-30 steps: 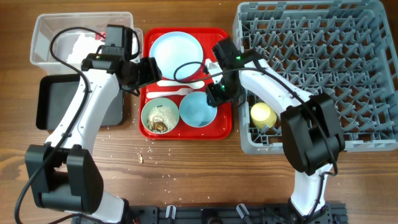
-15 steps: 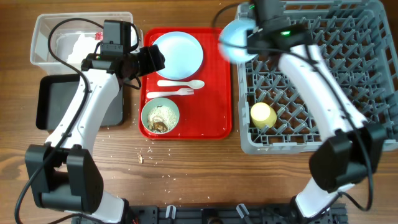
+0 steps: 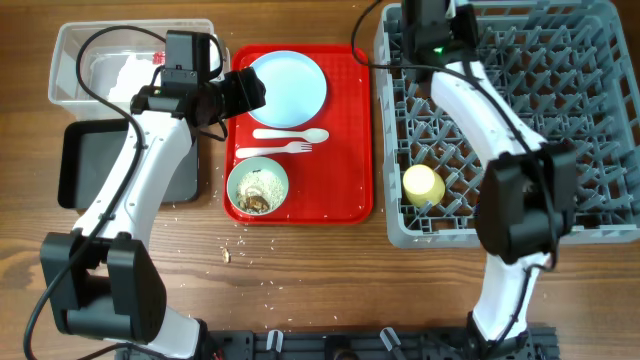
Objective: Sort waste into correct bins and load items into the dishwasher rack
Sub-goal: 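Carry the light-blue bowl into the dish rack with right gripper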
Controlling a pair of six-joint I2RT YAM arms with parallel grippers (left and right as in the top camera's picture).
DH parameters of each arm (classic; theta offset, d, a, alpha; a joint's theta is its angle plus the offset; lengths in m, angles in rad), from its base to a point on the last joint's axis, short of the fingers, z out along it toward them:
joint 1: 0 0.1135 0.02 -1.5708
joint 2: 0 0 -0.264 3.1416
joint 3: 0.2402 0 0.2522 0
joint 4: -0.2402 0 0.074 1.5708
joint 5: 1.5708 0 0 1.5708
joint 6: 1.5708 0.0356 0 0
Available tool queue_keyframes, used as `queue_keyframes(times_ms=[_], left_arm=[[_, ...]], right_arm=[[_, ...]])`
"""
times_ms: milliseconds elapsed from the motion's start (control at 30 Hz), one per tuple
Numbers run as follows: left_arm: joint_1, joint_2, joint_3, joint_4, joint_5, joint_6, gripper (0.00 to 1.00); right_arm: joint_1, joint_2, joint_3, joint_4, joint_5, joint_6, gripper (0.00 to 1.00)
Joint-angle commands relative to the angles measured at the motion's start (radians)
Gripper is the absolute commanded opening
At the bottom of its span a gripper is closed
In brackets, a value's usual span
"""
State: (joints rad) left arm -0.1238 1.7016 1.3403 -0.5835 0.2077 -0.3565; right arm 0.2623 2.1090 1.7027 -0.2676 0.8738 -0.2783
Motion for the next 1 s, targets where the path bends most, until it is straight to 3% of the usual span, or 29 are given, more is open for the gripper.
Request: queue_keyframes(times_ms=[0, 233, 267, 300, 333, 367, 633, 733, 900, 967], left_arm=[[0.006, -0.018, 0.014, 0.002, 0.005, 0.008, 0.88], [0.006, -0.018, 0.014, 0.001, 0.005, 0.008, 0.89], [0.006, -0.018, 0.014, 0.001, 0.005, 0.008, 0.89], [0.006, -0.018, 0.014, 0.001, 0.005, 0.008, 0.89], [0.006, -0.018, 0.014, 0.001, 0.005, 0.008, 0.89], [0.006, -0.018, 0.014, 0.001, 0.005, 0.008, 0.89], [0.006, -0.018, 0.014, 0.0, 0.005, 0.008, 0.89], [0.006, -0.018, 0.014, 0.0, 0.005, 0.008, 0.9], [0.006, -0.018, 0.014, -0.008, 0.005, 0.008, 0.89], [0.003, -0.025, 0.016, -0.011, 0.006, 0.028, 0.84]], right_arm=[[0.022, 0.032, 0.003, 0.01, 0.115, -0.063, 0.04], [0.091, 0.043, 0.003, -0.091, 0.12, -0.062, 0.12], [0.1, 0.043, 0.003, -0.108, 0.12, -0.061, 0.19], [0.109, 0.043, 0.003, -0.127, 0.121, -0.062, 0.33], [0.116, 0.043, 0.003, -0.139, 0.12, -0.057, 0.56], [0.121, 0.043, 0.003, -0.146, 0.12, -0.038, 0.68], [0.173, 0.032, 0.004, -0.198, 0.092, 0.033, 0.77], [0.19, -0.01, 0.005, -0.239, -0.058, 0.092, 0.79], [0.187, -0.106, 0.005, -0.309, -0.351, 0.193, 0.92], [0.182, -0.15, 0.005, -0.309, -0.438, 0.237, 0.92]])
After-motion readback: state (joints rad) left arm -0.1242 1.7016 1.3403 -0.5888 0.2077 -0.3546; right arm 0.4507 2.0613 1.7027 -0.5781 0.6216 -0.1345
